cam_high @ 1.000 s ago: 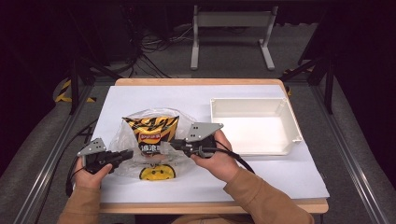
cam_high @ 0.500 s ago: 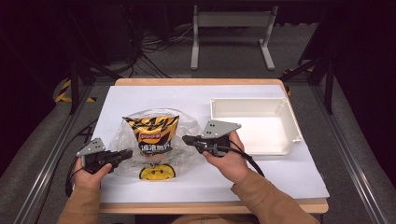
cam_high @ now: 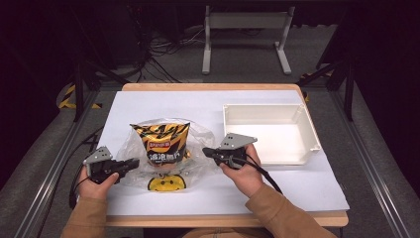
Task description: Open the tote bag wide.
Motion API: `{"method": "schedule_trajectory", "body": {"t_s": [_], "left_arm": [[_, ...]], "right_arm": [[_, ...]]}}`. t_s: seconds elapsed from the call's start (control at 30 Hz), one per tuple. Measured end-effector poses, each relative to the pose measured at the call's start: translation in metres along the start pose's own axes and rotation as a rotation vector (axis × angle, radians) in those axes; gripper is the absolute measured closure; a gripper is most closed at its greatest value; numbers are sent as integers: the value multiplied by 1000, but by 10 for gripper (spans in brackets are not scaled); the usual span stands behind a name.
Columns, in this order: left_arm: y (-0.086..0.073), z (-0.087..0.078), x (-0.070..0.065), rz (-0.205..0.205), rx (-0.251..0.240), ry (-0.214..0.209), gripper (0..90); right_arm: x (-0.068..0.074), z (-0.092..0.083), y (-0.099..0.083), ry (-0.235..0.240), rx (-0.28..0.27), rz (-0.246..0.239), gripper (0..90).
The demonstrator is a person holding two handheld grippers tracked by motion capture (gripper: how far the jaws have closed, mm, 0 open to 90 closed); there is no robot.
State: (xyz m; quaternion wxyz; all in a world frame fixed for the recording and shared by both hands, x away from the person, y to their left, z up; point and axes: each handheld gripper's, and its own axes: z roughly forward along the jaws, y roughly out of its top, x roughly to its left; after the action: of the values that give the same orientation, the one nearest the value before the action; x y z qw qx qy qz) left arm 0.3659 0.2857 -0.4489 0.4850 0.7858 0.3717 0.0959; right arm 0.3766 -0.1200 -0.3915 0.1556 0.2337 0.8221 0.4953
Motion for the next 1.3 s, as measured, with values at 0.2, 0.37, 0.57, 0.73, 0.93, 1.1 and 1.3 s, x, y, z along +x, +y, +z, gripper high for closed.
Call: {"method": "schedule_trajectory", "body": {"t_s": [0.2, 0.37, 0.57, 0.73, 0.93, 1.1, 1.3], "left_arm": [[-1, 0, 2, -13, 1, 2, 827], [-1, 1, 4, -29, -3, 7, 828], [-1, 2, 3, -28, 5, 3, 826], [-1, 2, 3, -24, 4, 4, 823], [-1, 1, 3, -17, 1, 7, 818], [0, 0, 2, -14, -9, 6, 803], [0, -1, 3, -19, -23, 14, 780]], "right_arm": [[7, 15, -13, 6, 47, -6, 898], [9, 23, -20, 11, 88, -11, 891], [11, 30, -27, 10, 144, -1, 879], [10, 40, -34, 11, 220, 16, 875], [10, 46, -37, -6, 285, 51, 863], [10, 42, -35, 2, 242, 41, 810], [9, 26, -25, 27, 175, 53, 687]]}}
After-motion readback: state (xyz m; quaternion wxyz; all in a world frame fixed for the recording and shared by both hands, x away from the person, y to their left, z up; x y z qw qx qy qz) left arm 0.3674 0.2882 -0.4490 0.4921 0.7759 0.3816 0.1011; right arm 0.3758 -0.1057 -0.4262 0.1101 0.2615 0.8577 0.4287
